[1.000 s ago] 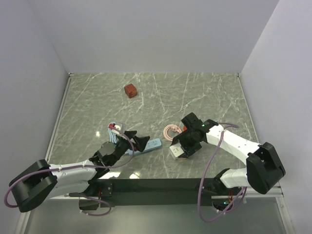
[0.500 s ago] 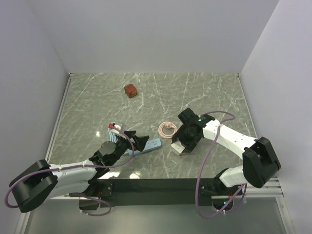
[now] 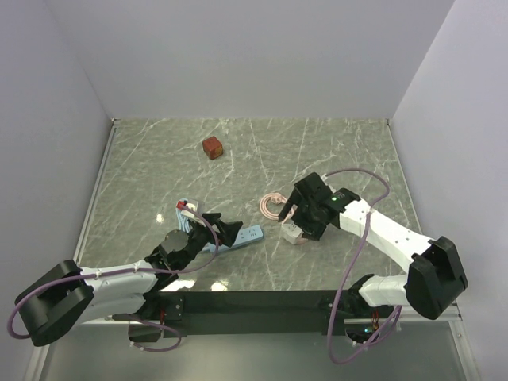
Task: Insert the plug
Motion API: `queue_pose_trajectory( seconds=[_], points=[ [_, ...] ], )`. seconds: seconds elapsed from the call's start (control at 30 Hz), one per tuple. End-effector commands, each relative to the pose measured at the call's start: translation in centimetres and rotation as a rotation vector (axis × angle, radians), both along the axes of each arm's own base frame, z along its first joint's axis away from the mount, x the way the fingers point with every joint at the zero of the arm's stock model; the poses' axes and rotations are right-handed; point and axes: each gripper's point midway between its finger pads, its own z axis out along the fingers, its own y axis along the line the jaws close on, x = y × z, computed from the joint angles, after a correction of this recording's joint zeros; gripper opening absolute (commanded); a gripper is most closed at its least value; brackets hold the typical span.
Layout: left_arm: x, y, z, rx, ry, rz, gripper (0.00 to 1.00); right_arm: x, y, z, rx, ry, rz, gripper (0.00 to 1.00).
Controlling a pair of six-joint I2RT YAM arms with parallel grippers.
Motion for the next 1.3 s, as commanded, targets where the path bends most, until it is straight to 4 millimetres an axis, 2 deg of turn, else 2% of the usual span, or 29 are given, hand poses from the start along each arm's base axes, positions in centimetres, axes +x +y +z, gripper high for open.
queue_pose_trajectory(
  seconds=[0.0,0.07,0.17,0.27,0.47,0.57,0.7,0.77,0.8,0.87,0.93,1.03,1.07,1.13,1.27],
  points=[
    [0.6,-0.1,1.9,-0.031,-0.038,0.015,0.99,1.6,0.7,1.6,0.017,-0.084,0.028,0.96],
    [0.5,-0.1,2.0,-0.033,-0.038,0.015,0.99,1.8,0.7,2.1,0.009,-0.092,0.035,0.96],
    [0.6,0.1,2.0,-0.029,-0.042,0.021,1.00,3.0,-0.4,4.0,-0.057,-0.157,0.036,0.97],
    [0.6,0.2,2.1,-0.029,-0.048,0.026,0.99,4.2,-2.2,7.7,-0.111,-0.283,0.014,0.98],
    [0.4,0.1,2.1,-0.029,-0.057,0.015,0.99,4.8,-4.0,11.7,-0.122,-0.460,0.001,0.98],
    [0.1,-0.2,2.3,-0.033,-0.071,-0.012,0.99,5.9,-5.2,11.6,-0.157,-0.512,-0.007,0.98],
    [-0.7,-1.2,2.8,-0.036,-0.108,-0.089,1.00,7.2,-6.7,10.5,-0.269,-0.534,0.015,0.99],
    [-1.3,-2.2,2.9,-0.030,-0.127,-0.155,0.99,8.0,-7.1,9.7,-0.324,-0.509,0.045,0.99],
    [-1.5,-2.8,3.3,-0.030,-0.138,-0.177,0.99,8.5,-7.3,9.9,-0.341,-0.509,0.053,0.99],
    [-1.4,-3.4,2.8,0.013,-0.148,-0.173,0.99,9.4,-7.8,9.2,-0.405,-0.478,0.079,0.99],
    [-1.9,-4.8,3.5,0.043,-0.184,-0.193,0.99,10.6,-8.5,9.8,-0.443,-0.489,0.080,0.99],
    [-2.2,-6.2,4.1,0.029,-0.205,-0.239,0.99,12.1,-9.0,9.5,-0.473,-0.473,0.087,0.99],
    [-2.5,-6.9,4.4,0.015,-0.217,-0.267,0.99,12.6,-9.6,8.8,-0.486,-0.454,0.083,0.99],
    [-2.7,-7.6,4.4,0.011,-0.224,-0.297,1.00,13.3,-9.7,8.5,-0.490,-0.448,0.096,0.99],
    [-2.7,-8.3,3.0,0.045,-0.195,-0.315,1.00,14.1,-9.3,6.9,-0.474,-0.404,0.130,1.00]
  ],
)
